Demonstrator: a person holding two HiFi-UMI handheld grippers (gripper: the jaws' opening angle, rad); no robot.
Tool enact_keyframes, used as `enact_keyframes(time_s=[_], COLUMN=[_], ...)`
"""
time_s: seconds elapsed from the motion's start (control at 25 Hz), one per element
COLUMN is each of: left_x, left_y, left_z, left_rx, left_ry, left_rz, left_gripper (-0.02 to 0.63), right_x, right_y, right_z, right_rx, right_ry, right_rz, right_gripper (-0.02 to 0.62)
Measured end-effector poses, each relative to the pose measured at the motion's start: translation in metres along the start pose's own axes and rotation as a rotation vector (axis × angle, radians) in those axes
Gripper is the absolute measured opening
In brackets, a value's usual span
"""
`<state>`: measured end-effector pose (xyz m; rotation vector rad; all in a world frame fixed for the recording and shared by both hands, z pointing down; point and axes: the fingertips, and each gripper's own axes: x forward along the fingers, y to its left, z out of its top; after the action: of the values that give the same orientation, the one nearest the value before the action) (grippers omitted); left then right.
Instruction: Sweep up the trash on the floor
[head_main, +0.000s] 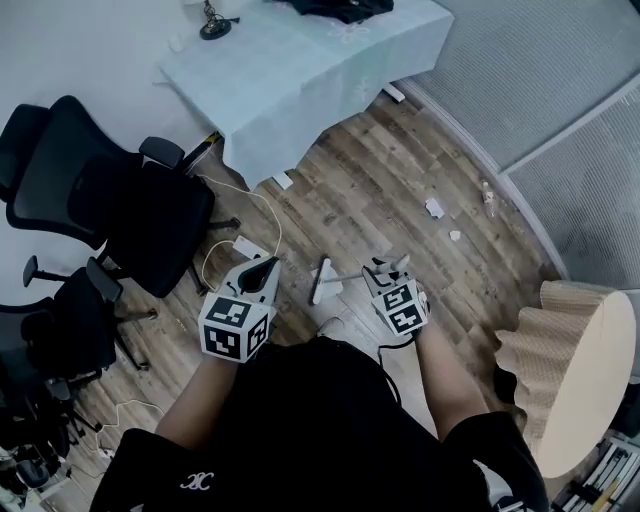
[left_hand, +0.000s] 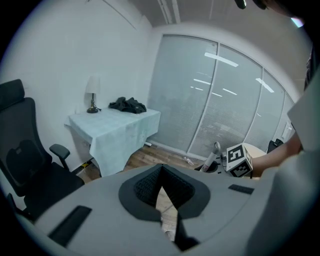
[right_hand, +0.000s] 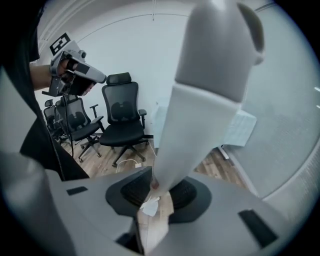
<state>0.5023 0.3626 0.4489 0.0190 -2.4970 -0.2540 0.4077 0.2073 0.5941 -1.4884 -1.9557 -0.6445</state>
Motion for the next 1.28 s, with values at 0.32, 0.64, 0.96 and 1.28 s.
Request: enact_keyframes(time_s=[0.32,0.64,0.96,1.28], left_x=[0.057,0.145,0.260,0.337], left_y=[-0.056,-0.063,-0.054,-0.044], left_z=[0.025,0.064,0.134,0.202], left_rx=[0.095,0.144,0.190,0.327], left_ry=[0.027,0.057,0.111,0.120], left_rz=[-0.109,-0.265,-0.474,-0.624], left_gripper=[-0.005,-0.005,-0.005,-0.005], right_x=[-0.021,-0.025,-0.009,-0.003], right_y=[-0.092,-0.180,-0.266,-0.345], right_z=[-0.019,-0.026,-0.027,-0.022], right_rx=[0.000,0.082,0.232,0.403], right_ry=[0.009,0.058,0.171,0.238], right_rz=[-0.082,-0.206,-0.328,-0.535], right_gripper=[0.106,0.108,0.112,0.110])
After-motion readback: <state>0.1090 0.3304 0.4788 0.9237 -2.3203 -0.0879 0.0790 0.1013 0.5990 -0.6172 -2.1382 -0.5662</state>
